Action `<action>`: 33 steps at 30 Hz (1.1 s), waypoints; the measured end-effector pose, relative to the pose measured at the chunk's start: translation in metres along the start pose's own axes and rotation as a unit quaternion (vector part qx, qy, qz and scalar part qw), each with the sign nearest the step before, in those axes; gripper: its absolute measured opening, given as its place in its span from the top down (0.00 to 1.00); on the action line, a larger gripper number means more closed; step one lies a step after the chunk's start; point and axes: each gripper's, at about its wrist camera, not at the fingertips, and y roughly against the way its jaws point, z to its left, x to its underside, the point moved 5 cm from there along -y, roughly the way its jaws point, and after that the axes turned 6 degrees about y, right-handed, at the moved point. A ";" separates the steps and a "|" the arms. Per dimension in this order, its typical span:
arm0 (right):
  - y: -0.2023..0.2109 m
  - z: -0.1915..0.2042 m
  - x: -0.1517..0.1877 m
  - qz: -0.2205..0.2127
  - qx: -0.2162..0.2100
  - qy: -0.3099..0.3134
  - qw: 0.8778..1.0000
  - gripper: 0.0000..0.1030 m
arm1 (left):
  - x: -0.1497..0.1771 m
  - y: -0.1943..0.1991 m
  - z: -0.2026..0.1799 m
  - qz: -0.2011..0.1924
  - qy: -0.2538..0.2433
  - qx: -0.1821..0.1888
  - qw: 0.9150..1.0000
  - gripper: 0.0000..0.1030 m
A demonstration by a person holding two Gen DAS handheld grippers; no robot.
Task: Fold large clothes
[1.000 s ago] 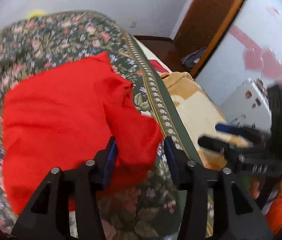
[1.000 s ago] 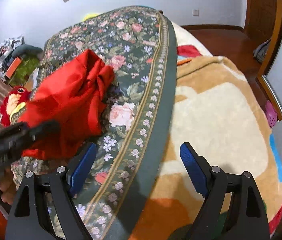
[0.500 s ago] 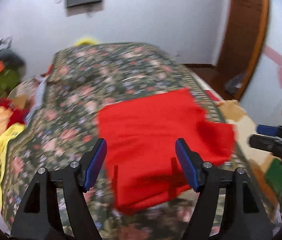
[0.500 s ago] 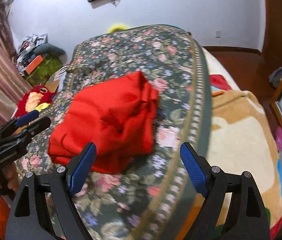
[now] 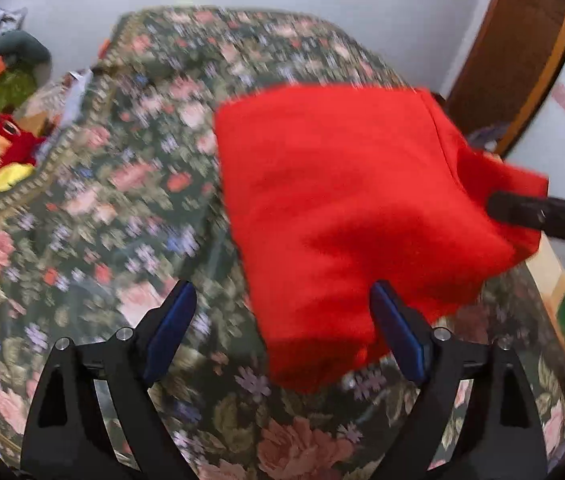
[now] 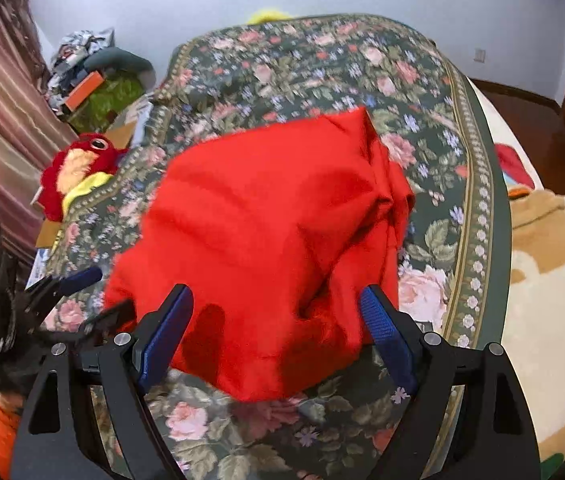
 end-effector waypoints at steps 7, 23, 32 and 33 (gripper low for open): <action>-0.003 -0.040 0.029 0.034 0.021 -0.030 0.999 0.18 | 0.030 -0.014 0.003 0.027 0.000 -0.017 0.999 0.14; 0.047 -0.067 0.032 0.004 0.043 -0.057 0.997 0.17 | -0.004 0.061 0.043 -0.053 0.039 -0.042 0.997 0.14; 0.033 -0.038 -0.012 -0.032 -0.014 -0.044 0.998 0.17 | -0.061 0.035 0.043 -0.042 0.084 0.034 0.995 0.14; 0.031 -0.037 -0.015 -0.035 -0.021 -0.047 0.998 0.17 | -0.063 0.027 0.043 -0.032 0.090 0.044 0.994 0.14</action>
